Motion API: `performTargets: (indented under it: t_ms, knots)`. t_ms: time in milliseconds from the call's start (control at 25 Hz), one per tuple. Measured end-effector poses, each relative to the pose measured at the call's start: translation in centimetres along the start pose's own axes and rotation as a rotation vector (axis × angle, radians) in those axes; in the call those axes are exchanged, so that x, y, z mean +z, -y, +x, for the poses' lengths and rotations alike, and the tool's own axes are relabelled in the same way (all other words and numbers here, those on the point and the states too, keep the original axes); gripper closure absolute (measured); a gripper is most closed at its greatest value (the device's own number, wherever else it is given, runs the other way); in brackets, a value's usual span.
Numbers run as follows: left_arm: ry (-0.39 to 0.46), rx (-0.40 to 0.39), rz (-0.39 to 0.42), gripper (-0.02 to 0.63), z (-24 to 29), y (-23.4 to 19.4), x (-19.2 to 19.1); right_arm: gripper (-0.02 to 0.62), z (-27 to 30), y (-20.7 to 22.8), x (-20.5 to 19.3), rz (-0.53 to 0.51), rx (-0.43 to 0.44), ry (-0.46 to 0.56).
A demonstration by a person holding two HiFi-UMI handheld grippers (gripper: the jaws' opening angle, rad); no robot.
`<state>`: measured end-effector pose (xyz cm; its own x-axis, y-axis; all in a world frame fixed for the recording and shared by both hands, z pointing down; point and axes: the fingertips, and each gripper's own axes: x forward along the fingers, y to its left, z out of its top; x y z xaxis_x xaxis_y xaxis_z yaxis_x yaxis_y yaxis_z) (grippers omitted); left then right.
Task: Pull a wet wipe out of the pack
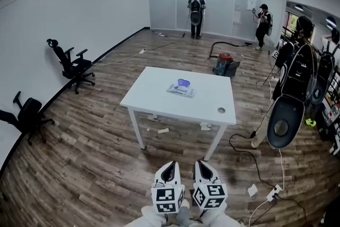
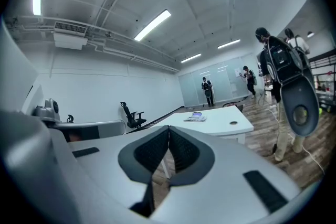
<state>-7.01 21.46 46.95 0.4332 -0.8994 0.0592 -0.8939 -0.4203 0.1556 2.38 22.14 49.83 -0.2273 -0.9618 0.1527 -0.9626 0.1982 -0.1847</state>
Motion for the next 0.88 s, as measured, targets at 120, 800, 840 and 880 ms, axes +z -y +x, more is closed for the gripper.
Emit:
performTargets:
  t_ms: [120,800,840,880]
  knots:
    - [-0.007,0.005,-0.009,0.606,1.0,-0.2,0.1,0.586,0.8,0.5,0.2,0.012,0.001,0.000]
    - [-0.010,0.025,-0.002,0.606,9.8,-1.0,1.4,0.586,8.1,5.6,2.9,0.019,0.000,0.000]
    - [-0.011,0.030,-0.004,0.606,10.4,-1.2,1.4,0.586,8.6,5.8,3.1,0.019,0.004,-0.001]
    - [-0.012,0.036,-0.005,0.606,10.9,-1.4,1.5,0.586,9.2,5.9,3.3,0.019,0.008,-0.001]
